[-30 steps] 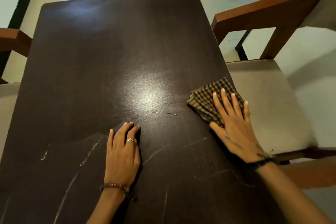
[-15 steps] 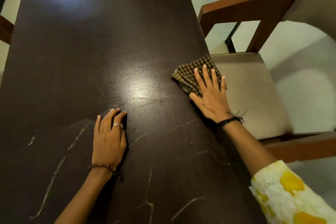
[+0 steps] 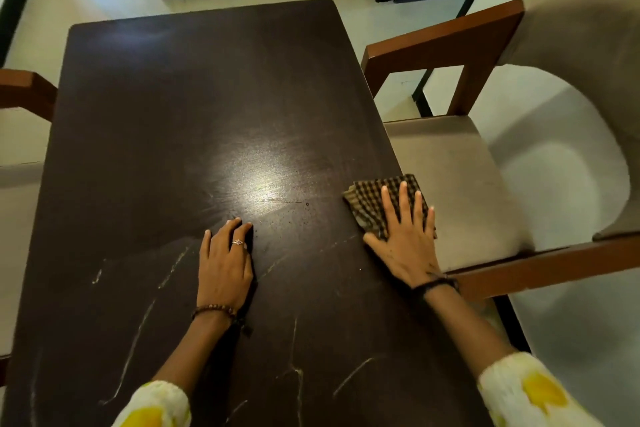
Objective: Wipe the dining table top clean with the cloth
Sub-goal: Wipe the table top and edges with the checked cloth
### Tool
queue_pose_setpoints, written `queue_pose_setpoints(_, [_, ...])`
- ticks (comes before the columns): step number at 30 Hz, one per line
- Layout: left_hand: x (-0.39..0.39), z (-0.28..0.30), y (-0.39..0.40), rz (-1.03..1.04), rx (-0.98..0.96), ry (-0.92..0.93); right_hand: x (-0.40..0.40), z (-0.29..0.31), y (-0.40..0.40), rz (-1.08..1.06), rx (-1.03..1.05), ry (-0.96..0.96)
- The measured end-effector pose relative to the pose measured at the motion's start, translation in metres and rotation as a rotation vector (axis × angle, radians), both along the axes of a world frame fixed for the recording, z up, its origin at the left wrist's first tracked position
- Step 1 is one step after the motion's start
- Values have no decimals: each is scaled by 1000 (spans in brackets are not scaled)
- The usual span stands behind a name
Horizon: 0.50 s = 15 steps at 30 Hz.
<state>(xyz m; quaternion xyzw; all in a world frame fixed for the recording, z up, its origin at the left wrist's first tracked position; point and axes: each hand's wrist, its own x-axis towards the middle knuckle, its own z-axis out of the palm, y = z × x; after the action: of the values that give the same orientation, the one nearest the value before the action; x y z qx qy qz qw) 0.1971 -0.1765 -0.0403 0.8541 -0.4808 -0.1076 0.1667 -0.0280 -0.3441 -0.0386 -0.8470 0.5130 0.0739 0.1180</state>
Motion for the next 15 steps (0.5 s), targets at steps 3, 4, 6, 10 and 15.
queue_pose_setpoints(3, [6,4,12,-47,12,20,10,-1,-22,-36,29,-26])
queue_pose_setpoints(4, [10,5,23,-50,25,9,13,-1,-22,-35,31,-40])
queue_pose_setpoints(6, [21,5,49,-17,36,10,14,0,-18,-28,9,-68])
queue_pose_setpoints(10, [44,-2,99,124,13,48,29,4,-6,-105,20,-56])
queue_pose_setpoints(15, [51,-9,122,137,0,62,98,4,51,-103,-11,-41])
